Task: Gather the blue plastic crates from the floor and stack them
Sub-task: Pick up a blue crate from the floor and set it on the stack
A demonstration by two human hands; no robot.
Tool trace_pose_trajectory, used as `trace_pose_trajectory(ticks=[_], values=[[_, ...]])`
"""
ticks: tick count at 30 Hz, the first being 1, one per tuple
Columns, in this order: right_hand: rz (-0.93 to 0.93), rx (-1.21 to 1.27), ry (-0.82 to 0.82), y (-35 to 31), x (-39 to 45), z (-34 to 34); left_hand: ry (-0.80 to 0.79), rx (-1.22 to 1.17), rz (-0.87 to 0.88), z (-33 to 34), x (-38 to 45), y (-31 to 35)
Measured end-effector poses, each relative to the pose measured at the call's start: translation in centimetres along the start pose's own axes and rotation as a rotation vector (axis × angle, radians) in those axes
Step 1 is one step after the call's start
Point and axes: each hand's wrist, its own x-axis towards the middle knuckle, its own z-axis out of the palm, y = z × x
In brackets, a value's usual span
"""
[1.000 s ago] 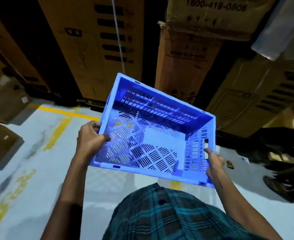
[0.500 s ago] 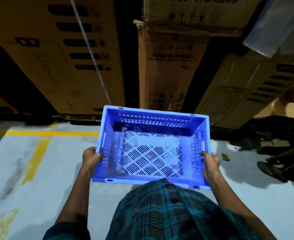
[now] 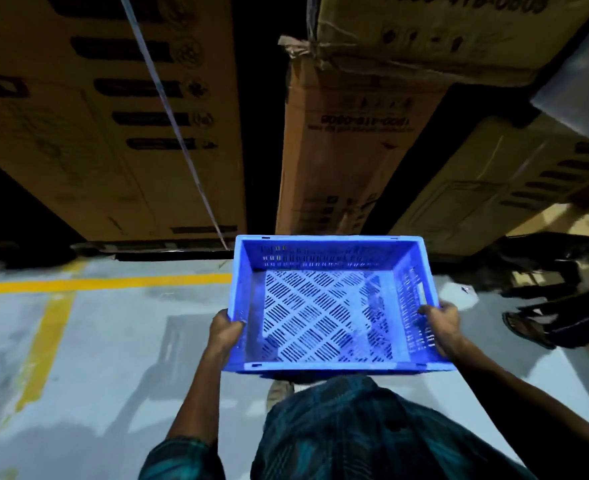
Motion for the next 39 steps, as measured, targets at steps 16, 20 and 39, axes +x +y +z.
trace_pose_trajectory(ticks=[16, 20, 39], values=[[0.057, -0.258, -0.259, -0.8, 12.7, -2.8, -0.042, 0.229, -0.077, 4.1, -1.2, 1.6], [0.072, -0.400, -0.367, 1.6, 15.8, -4.1, 0.014, 0.343, -0.212, 4.6, -0.8, 1.5], [-0.166, -0.471, -0.161, 6.4, 11.0, -5.1, -0.132, 0.410, -0.324, 5.8, -4.4, 3.2]])
